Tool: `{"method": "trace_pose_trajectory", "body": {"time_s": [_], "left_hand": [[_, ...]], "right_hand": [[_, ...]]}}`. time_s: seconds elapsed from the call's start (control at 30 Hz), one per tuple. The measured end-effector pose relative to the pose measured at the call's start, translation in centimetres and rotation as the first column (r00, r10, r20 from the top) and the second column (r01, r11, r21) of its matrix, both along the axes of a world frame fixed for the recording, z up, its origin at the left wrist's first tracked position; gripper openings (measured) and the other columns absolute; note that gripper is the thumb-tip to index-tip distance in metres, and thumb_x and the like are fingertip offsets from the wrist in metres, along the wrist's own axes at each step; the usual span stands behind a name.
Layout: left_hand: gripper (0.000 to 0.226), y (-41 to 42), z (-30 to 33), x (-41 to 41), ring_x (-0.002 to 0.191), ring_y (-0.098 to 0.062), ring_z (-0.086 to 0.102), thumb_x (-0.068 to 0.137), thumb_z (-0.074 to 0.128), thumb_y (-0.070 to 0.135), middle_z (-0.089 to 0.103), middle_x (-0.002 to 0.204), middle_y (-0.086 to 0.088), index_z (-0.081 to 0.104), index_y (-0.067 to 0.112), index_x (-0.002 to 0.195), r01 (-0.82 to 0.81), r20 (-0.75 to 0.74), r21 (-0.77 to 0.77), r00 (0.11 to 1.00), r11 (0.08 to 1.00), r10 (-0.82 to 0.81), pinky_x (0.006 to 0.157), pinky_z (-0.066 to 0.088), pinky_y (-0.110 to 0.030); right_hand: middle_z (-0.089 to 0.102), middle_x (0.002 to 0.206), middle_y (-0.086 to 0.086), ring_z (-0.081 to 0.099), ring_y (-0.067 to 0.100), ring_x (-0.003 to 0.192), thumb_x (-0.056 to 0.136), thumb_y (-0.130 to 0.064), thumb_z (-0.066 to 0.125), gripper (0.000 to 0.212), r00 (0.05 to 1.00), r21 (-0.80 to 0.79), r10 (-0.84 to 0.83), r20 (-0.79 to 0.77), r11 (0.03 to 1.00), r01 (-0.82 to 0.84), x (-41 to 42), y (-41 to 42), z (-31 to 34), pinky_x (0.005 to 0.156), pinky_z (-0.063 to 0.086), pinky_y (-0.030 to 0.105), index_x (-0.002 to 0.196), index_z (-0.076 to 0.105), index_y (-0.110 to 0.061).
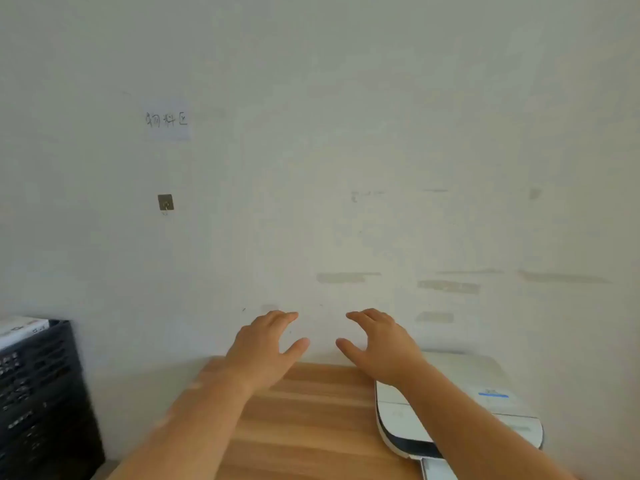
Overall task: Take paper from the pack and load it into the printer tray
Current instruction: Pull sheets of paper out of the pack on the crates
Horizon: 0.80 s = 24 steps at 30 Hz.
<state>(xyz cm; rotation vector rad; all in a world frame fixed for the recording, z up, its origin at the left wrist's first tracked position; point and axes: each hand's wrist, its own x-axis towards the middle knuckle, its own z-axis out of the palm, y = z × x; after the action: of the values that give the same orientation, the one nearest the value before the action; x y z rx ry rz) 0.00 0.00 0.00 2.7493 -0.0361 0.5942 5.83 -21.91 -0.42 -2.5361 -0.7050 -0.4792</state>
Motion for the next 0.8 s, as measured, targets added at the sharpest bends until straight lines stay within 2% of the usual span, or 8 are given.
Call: {"method": "trace_pose_trajectory", "body": {"time_s": [0.2, 0.33, 0.5, 0.63, 0.73, 0.8], "left_hand": [[0.059, 9.8, -2.9, -4.9, 0.135, -0.009, 0.031, 0.089, 0.040, 0.061, 0.036, 0.147, 0.016, 0.037, 0.034, 0.141, -0.040, -0.043, -0.018, 0.998, 0.999, 0.039, 0.111, 0.027, -0.033], [0.058, 16.2, -4.2, -7.2, 0.133, -0.009, 0.035, 0.089, 0.040, 0.061, 0.040, 0.144, 0.013, 0.040, 0.031, 0.139, -0.076, -0.019, -0.006, 0.997, 0.997, 0.076, 0.109, 0.029, -0.033], [0.060, 23.9, -5.5, -9.5, 0.133, -0.014, 0.036, 0.089, 0.039, 0.061, 0.040, 0.145, 0.008, 0.040, 0.029, 0.140, -0.157, -0.046, -0.003, 0.987, 0.988, 0.157, 0.108, 0.032, -0.038], [0.061, 30.1, -6.9, -10.9, 0.133, -0.016, 0.037, 0.089, 0.038, 0.062, 0.041, 0.146, 0.005, 0.040, 0.027, 0.140, -0.215, -0.063, -0.087, 0.976, 0.973, 0.210, 0.110, 0.032, -0.040], [0.061, 34.9, -8.6, -12.0, 0.135, -0.017, 0.034, 0.091, 0.040, 0.059, 0.039, 0.147, 0.004, 0.040, 0.025, 0.141, -0.291, -0.102, -0.075, 0.954, 0.954, 0.283, 0.111, 0.029, -0.038], [0.062, 38.6, -9.3, -12.5, 0.136, -0.018, 0.034, 0.090, 0.040, 0.061, 0.039, 0.148, 0.004, 0.039, 0.026, 0.141, -0.362, -0.136, -0.058, 0.926, 0.930, 0.352, 0.112, 0.028, -0.042]], "right_hand": [[0.048, 0.139, -0.008, 0.042, 0.015, 0.128, 0.086, -0.060, 0.048, 0.061, 0.999, -0.038, 0.041, -0.034, 0.998, -0.042, -3.8, 10.3, -2.3, 0.102, 0.039, 0.036, 0.139, 0.044, -0.030], [0.046, 0.141, -0.008, 0.039, 0.015, 0.131, 0.086, -0.058, 0.050, 0.061, 0.994, -0.035, 0.091, -0.060, 0.995, -0.093, -5.9, 17.0, -3.1, 0.104, 0.037, 0.037, 0.140, 0.043, -0.030], [0.045, 0.141, -0.007, 0.038, 0.016, 0.132, 0.085, -0.056, 0.052, 0.060, 0.982, -0.060, 0.162, -0.093, 0.984, -0.168, -6.9, 25.2, -3.8, 0.106, 0.036, 0.038, 0.139, 0.044, -0.031], [0.049, 0.139, -0.005, 0.042, 0.019, 0.130, 0.085, -0.054, 0.054, 0.058, 0.964, -0.082, 0.253, -0.084, 0.962, -0.260, -6.5, 32.5, -4.8, 0.103, 0.038, 0.040, 0.137, 0.046, -0.030], [0.050, 0.138, -0.004, 0.044, 0.021, 0.129, 0.085, -0.054, 0.054, 0.059, 0.933, -0.083, 0.346, -0.103, 0.931, -0.354, -5.8, 38.7, -6.6, 0.101, 0.040, 0.041, 0.137, 0.047, -0.028], [0.048, 0.140, -0.003, 0.041, 0.020, 0.130, 0.085, -0.055, 0.052, 0.060, 0.909, -0.073, 0.399, -0.123, 0.909, -0.409, -5.0, 43.1, -7.6, 0.101, 0.041, 0.041, 0.139, 0.045, -0.028]]}}
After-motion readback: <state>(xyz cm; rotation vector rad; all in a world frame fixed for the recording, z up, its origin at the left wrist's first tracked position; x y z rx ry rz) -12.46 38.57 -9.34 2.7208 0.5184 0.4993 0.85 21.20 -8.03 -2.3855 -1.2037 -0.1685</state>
